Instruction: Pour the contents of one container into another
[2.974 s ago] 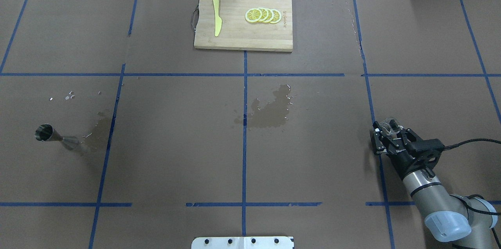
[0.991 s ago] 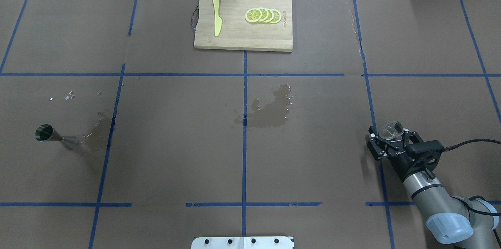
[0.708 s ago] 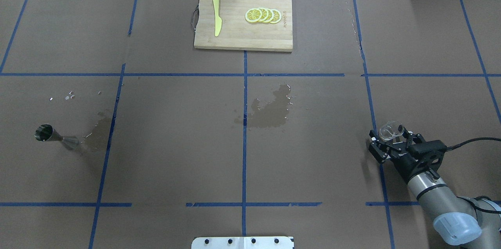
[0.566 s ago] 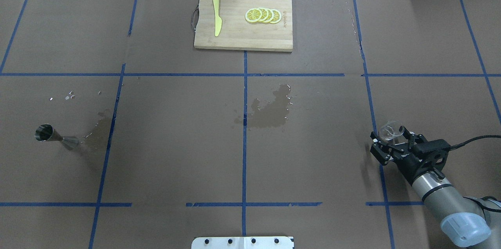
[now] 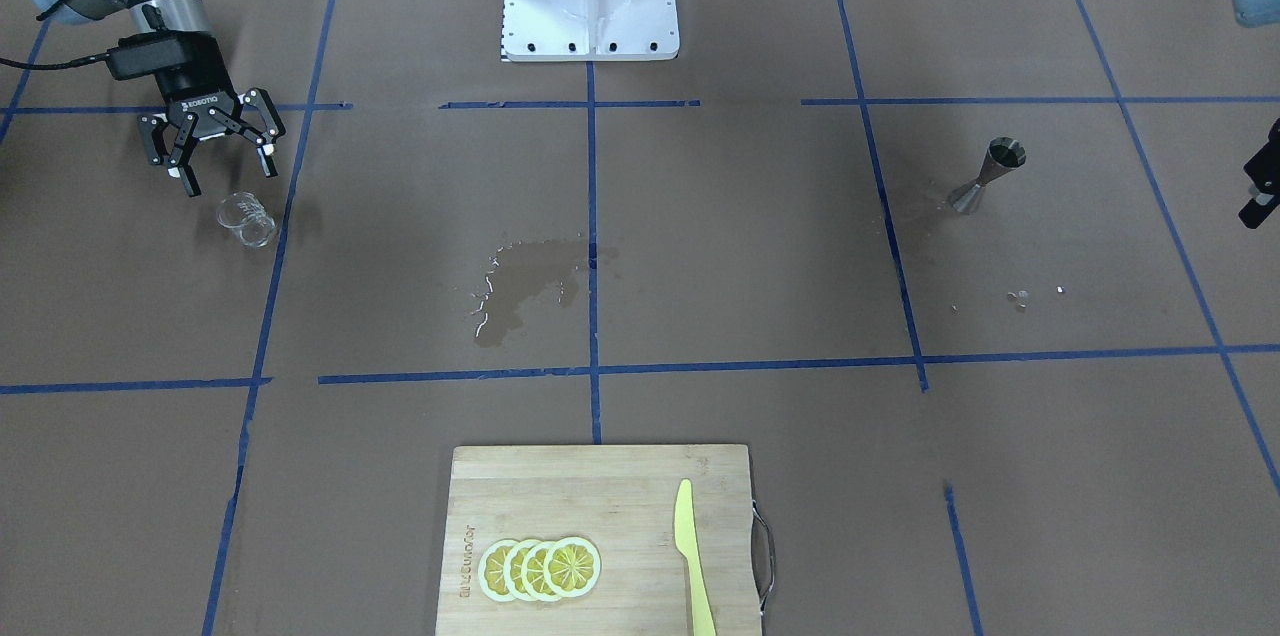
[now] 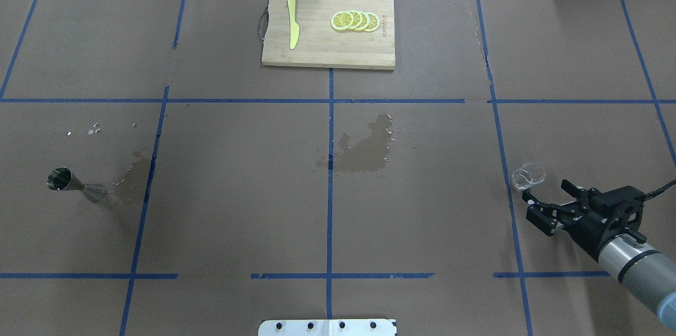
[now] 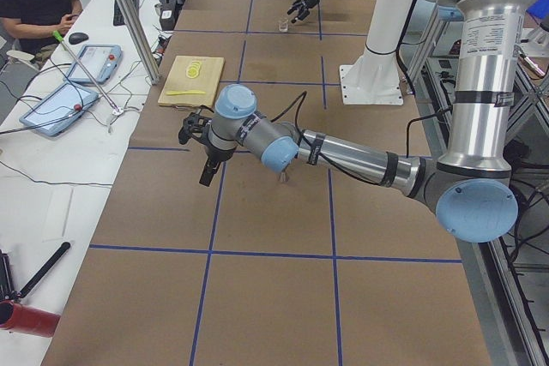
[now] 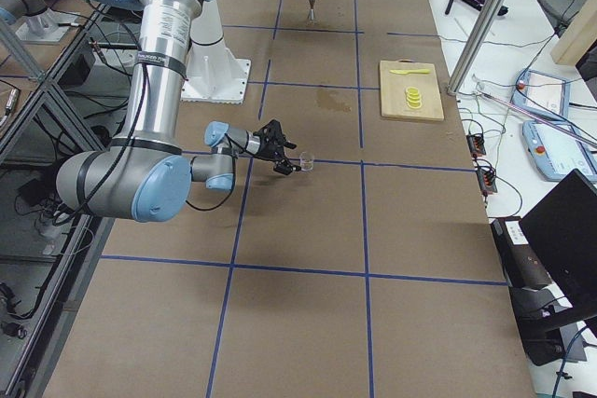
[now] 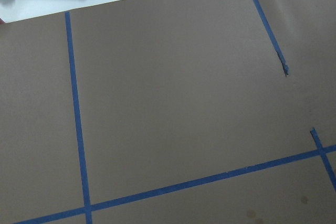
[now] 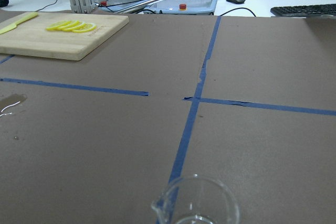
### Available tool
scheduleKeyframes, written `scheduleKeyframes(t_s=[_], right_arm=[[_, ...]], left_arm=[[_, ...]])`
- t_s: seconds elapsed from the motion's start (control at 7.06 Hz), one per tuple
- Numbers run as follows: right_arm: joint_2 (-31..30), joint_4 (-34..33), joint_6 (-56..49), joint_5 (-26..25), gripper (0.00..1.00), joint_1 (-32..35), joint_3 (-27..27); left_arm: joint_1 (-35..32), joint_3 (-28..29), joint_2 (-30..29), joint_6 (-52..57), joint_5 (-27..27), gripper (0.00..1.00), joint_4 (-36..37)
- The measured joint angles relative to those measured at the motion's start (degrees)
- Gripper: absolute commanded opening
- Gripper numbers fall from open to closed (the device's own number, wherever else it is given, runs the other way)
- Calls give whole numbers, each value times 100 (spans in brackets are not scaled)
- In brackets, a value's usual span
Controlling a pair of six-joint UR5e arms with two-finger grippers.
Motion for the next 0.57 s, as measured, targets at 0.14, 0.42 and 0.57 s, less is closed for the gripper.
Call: scheduleKeyframes(t_s=[0.14,0.42,0.57], right_arm=[[-321,-5,0,460,100,15,250],[-697,-42,-10,1627,100,349,456],[-719,-178,-118,2604,100,1044,487]], left_arm=[[4,5,28,-4,-1,100,0],[16,22,134,-1,-1,100,0],[20,62,162,6,-4,100,-2]])
